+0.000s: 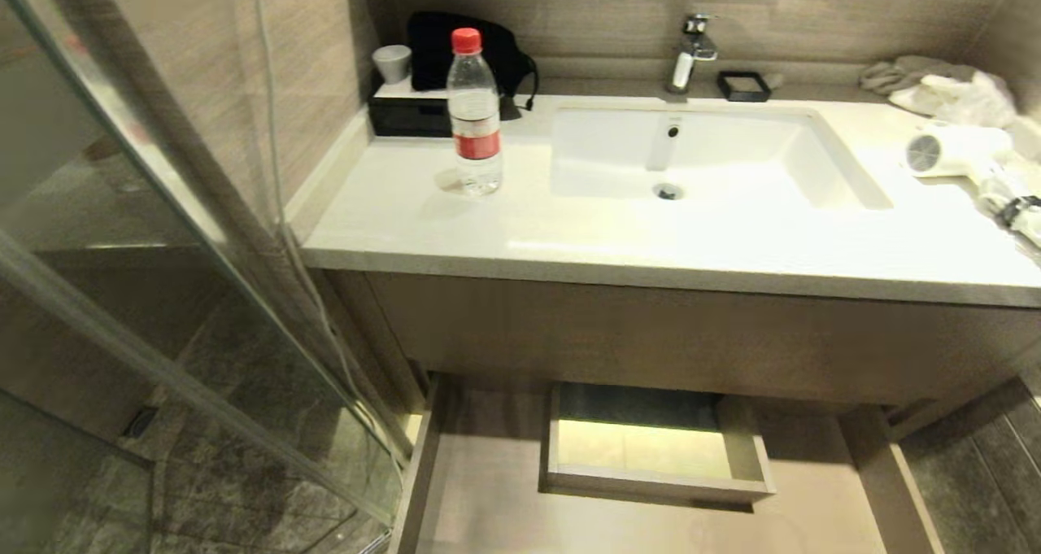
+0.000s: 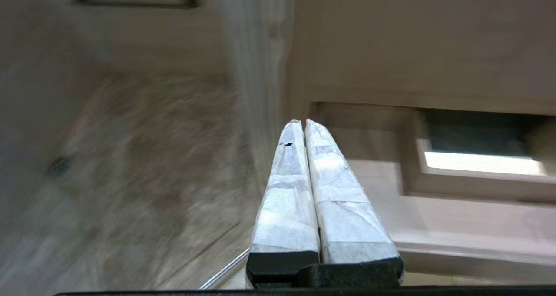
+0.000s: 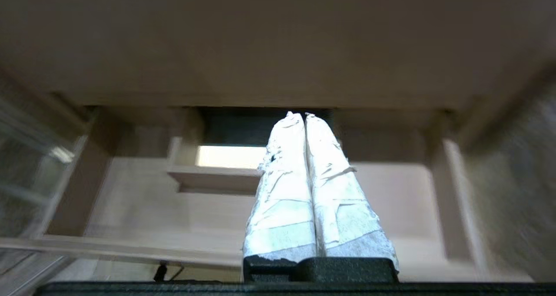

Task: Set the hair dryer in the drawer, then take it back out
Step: Pick up the hairdryer

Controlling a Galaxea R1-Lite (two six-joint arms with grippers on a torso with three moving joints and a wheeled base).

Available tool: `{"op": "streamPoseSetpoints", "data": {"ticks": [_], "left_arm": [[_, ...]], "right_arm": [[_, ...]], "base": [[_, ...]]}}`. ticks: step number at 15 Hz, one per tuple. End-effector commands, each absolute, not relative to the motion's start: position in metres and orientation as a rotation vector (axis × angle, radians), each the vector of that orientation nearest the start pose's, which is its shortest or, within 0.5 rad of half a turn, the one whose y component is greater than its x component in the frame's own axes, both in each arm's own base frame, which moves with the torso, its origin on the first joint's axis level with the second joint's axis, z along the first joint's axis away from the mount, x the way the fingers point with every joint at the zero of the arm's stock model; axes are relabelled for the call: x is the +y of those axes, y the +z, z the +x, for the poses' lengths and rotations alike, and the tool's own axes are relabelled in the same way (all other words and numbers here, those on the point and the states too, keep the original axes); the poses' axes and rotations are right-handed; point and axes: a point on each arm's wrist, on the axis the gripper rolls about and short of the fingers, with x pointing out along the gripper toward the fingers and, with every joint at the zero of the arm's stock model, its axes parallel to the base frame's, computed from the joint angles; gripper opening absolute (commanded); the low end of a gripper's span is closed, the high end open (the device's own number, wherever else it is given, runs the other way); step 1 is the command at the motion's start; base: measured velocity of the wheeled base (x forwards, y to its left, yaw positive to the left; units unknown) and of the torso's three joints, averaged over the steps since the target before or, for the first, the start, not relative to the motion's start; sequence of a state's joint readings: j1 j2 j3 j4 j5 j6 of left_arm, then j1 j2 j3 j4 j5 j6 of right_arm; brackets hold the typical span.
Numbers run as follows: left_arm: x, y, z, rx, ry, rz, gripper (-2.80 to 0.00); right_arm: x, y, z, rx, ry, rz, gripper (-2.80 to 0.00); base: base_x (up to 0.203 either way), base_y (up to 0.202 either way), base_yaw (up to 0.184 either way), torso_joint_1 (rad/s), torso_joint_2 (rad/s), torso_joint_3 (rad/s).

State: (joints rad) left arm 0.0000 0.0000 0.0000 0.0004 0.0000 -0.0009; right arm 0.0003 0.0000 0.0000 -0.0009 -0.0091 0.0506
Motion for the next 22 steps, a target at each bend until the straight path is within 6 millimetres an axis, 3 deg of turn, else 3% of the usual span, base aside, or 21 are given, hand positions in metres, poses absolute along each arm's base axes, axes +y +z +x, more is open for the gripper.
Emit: {"op": "streamPoseSetpoints", "data": {"ticks": [1, 4, 22], "left_arm": [[0.0000, 0.0755, -0.0228, 0.000, 0.002, -0.002, -2.80], [0.0000, 0.0755, -0.0228, 0.000, 0.000, -0.002, -2.80], [0.0000, 0.0755, -0.0228, 0.000, 0.000, -0.002, -2.80]], "right_arm": [[-0.0002, 0.0752, -0.0226, 0.001, -0.009, 0.051, -2.80], [-0.0002, 0.0752, -0.0226, 0.001, -0.009, 0.051, -2.80], [-0.0002, 0.0752, -0.0226, 0.001, -0.009, 0.051, -2.80]], "base": [[-0.002, 0.008, -0.167, 0.007, 0.00, 0.004], [-0.001, 0.005, -0.102, 0.003, 0.00, 0.002], [0.000, 0.000, 0.000, 0.000, 0.00, 0.000]]}}
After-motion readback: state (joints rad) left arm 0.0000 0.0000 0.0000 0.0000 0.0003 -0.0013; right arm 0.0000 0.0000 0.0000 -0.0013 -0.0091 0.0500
